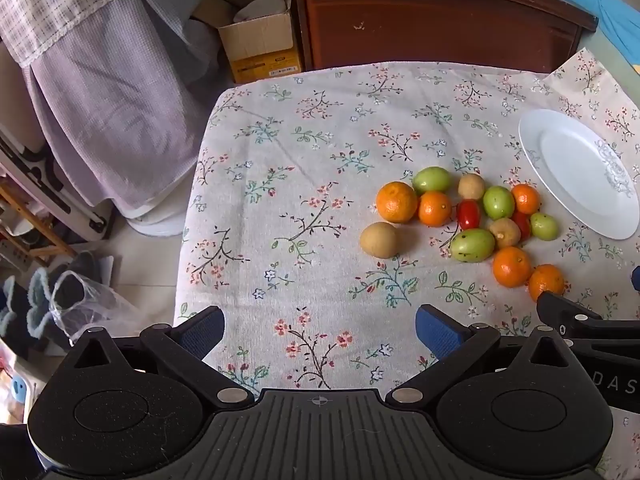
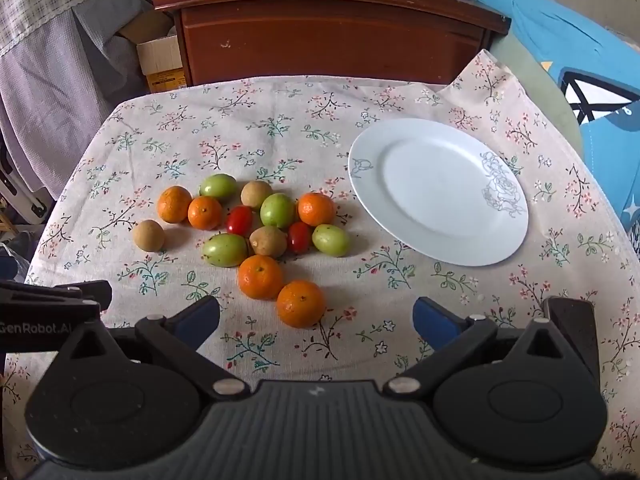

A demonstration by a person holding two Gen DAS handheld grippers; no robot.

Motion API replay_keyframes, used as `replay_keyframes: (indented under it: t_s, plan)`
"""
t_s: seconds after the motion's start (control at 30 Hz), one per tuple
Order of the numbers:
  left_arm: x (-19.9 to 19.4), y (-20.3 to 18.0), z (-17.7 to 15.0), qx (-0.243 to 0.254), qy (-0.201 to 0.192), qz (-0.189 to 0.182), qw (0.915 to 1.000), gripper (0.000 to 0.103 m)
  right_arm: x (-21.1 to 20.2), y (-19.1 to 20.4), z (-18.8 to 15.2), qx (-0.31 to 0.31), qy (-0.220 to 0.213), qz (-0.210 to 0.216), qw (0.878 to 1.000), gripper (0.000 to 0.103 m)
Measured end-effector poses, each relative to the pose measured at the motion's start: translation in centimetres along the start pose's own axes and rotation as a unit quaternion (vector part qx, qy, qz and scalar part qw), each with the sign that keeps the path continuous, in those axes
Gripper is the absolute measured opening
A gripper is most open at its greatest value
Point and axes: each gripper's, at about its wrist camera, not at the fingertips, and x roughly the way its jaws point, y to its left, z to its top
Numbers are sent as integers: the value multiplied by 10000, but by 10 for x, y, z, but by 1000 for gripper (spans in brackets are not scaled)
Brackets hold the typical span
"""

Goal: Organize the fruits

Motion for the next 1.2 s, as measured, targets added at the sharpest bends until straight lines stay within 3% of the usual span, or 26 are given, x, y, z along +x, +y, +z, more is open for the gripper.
replay_keyframes:
  t_s: [0.57,0.87,1.07,1.2]
  plan:
    - [-2,0,3,19,19,43,10000,102,-3,5,-1,-156,-138,-113,9997,102]
    - [-6,8,7,-126,-89,-67,9999,102,-5,0,1,-73,-177,65,9998,102]
    - [-5,26,14,-449,-131,-89,9989,102,-12,-28,8,377,-311,518,9975,101]
    - [-5,33,18,-514,-216,-2,9984,102,-15,-41,8,515,-402,488,9967,100]
